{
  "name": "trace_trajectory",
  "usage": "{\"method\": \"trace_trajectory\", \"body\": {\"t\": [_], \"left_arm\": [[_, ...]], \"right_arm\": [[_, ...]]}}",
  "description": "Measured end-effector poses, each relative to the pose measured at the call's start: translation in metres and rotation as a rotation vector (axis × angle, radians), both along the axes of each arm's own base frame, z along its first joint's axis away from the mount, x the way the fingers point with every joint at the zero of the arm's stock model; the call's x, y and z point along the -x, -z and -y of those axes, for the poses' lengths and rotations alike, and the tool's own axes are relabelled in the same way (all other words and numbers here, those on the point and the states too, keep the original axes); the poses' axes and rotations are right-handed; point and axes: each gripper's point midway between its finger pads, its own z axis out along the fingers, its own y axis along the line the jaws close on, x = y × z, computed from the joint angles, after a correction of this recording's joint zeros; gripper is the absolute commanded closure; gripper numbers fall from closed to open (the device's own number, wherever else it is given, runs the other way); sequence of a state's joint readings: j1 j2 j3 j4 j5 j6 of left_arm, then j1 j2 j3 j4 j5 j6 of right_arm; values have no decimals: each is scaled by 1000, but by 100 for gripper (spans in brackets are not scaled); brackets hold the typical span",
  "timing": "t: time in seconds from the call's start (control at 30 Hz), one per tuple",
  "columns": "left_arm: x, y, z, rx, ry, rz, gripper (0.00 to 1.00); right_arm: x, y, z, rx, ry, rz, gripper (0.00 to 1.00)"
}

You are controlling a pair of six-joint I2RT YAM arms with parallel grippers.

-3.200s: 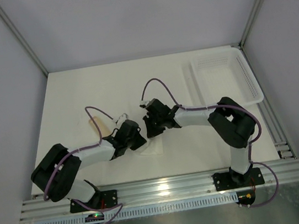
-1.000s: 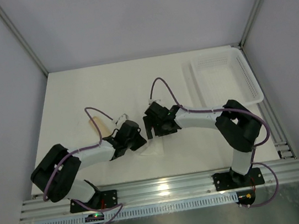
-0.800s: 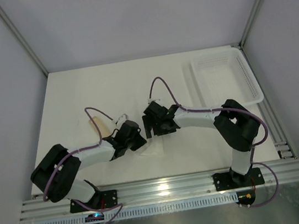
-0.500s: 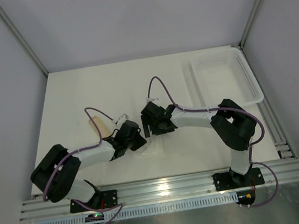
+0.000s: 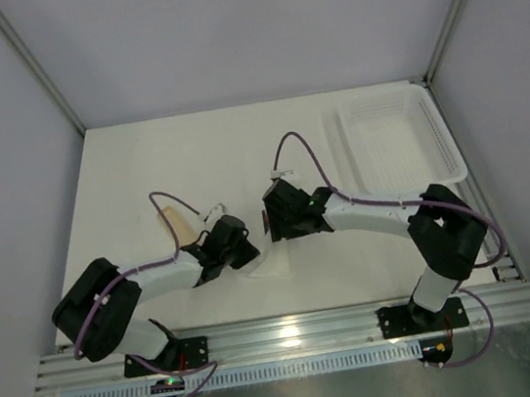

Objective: Place the utensils on the paper napkin and roll it up
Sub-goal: Roll the napkin at the center of the board.

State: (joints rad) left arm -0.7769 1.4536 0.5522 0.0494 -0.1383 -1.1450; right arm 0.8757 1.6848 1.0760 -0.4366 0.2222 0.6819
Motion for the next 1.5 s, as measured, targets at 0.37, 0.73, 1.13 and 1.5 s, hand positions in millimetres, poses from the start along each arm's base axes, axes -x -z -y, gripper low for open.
{"method": "trace_trajectory", "body": {"t": [0.37,0.73,1.13,1.5], "left_arm": [[0,0,0,0,0,0,100],[1,0,0,-2,0,2,100],[1,0,0,-6,-2,5,100],[4,0,-2,-19,0,-1,100]], "right_arm": [[19,-32,-35,-233,-123,-12,96],[34,3,-60,-283,-204,-127,96],[35,16,-62,-271,-212,-153,96],[40,23,-59,-268,-242,-153,96]]}}
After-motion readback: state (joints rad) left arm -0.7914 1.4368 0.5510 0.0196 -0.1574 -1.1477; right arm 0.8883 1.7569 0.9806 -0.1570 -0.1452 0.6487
